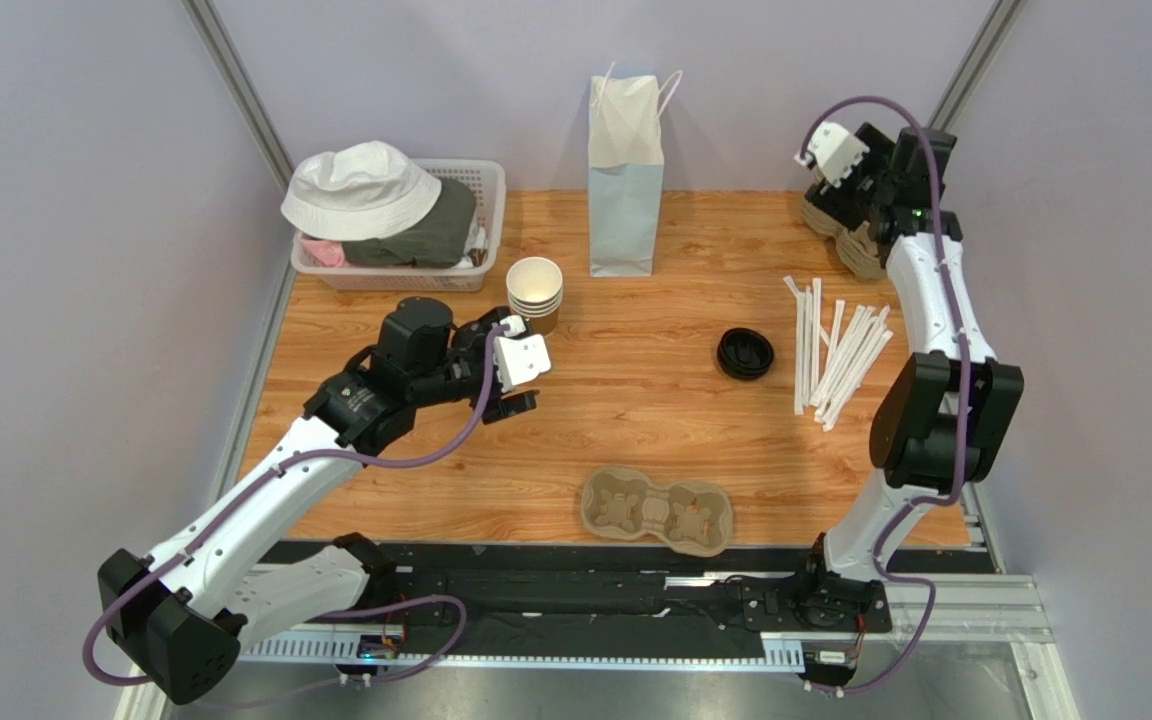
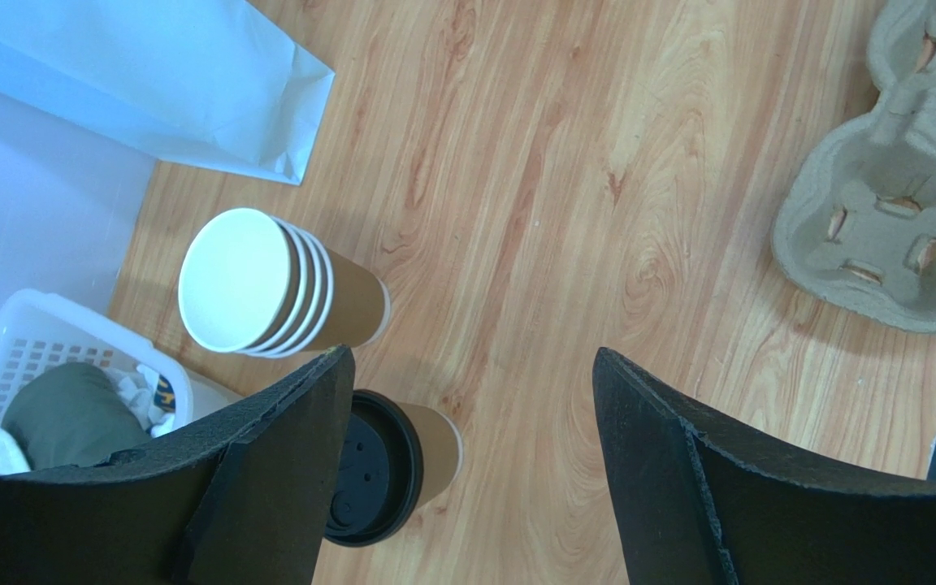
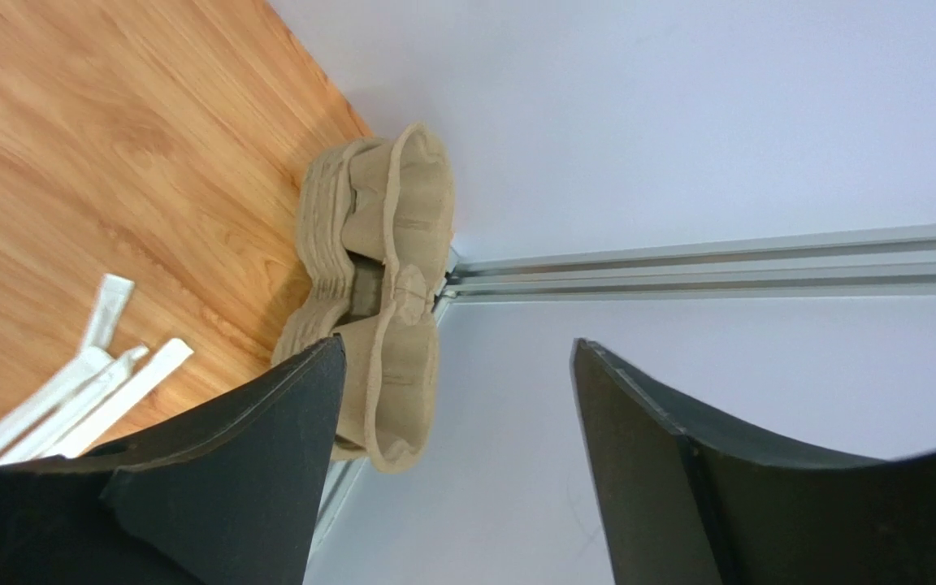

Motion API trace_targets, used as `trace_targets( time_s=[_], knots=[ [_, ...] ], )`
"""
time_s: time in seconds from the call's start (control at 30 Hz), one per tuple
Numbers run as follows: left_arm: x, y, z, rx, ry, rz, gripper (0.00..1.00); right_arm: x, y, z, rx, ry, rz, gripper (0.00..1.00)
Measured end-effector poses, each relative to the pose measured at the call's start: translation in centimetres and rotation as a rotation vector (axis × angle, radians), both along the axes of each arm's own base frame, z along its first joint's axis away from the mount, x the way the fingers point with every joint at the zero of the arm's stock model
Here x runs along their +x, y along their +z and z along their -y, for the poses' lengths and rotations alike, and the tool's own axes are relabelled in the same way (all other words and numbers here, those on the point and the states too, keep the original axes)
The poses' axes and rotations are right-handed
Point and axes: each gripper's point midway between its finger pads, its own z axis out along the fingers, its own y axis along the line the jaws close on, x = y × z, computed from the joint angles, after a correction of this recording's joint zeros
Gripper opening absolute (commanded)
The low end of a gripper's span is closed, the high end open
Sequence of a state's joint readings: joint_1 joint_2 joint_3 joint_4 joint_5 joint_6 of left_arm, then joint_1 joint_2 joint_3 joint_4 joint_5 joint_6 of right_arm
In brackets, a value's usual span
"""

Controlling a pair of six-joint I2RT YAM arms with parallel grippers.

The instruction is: Pack the takeout coffee

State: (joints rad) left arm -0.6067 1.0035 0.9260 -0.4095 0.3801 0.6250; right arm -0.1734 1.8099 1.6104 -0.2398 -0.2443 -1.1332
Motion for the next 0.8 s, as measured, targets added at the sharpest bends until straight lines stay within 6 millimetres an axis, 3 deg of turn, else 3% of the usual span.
trace_targets(
  time_s=[0.1, 0.17, 0.27, 0.3, 0.33, 0.37, 0.43, 0.47, 0.53, 0.57, 0.67, 0.73, 0.8],
  knots=[
    [-0.3, 0.2, 0.0, -0.006, 0.002, -0.021, 0.82, -1.5, 3.9, -1.4, 0.119, 0.009, -0.019, 0.76],
    [-0.5, 0.5, 0.1, -0.02, 0.006, -0.037, 0.83, -3.2, 5.3, -3.1, 0.202, 0.041, -0.065, 0.77],
    [-0.9, 0.9, -0.1, -0.06, 0.03, -0.083, 0.84, -7.5, 6.0, -7.1, 0.34, 0.118, -0.19, 0.81],
    [-1.0, 1.0, -0.2, -0.078, 0.045, -0.105, 0.84, -9.9, 5.5, -9.4, 0.394, 0.16, -0.261, 0.81],
    [-1.0, 1.1, -0.4, -0.096, 0.062, -0.126, 0.84, -11.6, 5.0, -10.4, 0.428, 0.175, -0.312, 0.81],
    [-1.0, 1.2, -0.6, -0.121, 0.082, -0.155, 0.84, -13.8, 4.3, -13.5, 0.453, 0.236, -0.377, 0.8],
    [-0.6, 1.4, -1.5, -0.17, 0.137, -0.209, 0.84, -18.6, 1.6, -17.9, 0.484, 0.323, -0.505, 0.79],
    [-0.5, 1.5, -1.9, -0.199, 0.169, -0.243, 0.84, -22.4, -1.0, -20.6, 0.486, 0.383, -0.613, 0.78],
    [-0.2, 1.7, -2.6, -0.238, 0.216, -0.283, 0.84, -28.2, -4.9, -23.6, 0.468, 0.465, -0.772, 0.76],
    [-0.1, 1.8, -2.9, -0.253, 0.234, -0.298, 0.84, -31.2, -6.9, -24.8, 0.446, 0.503, -0.853, 0.74],
    [0.0, 2.1, -3.7, -0.294, 0.282, -0.339, 0.84, -37.3, -11.3, -26.1, 0.361, 0.576, -1.005, 0.71],
    [-0.1, 2.2, -4.4, -0.315, 0.314, -0.362, 0.83, -39.2, -12.9, -26.5, 0.314, 0.604, -1.051, 0.71],
    [-0.1, 2.2, -5.1, -0.329, 0.34, -0.378, 0.83, -39.6, -14.2, -26.8, 0.29, 0.615, -1.063, 0.7]
  ],
)
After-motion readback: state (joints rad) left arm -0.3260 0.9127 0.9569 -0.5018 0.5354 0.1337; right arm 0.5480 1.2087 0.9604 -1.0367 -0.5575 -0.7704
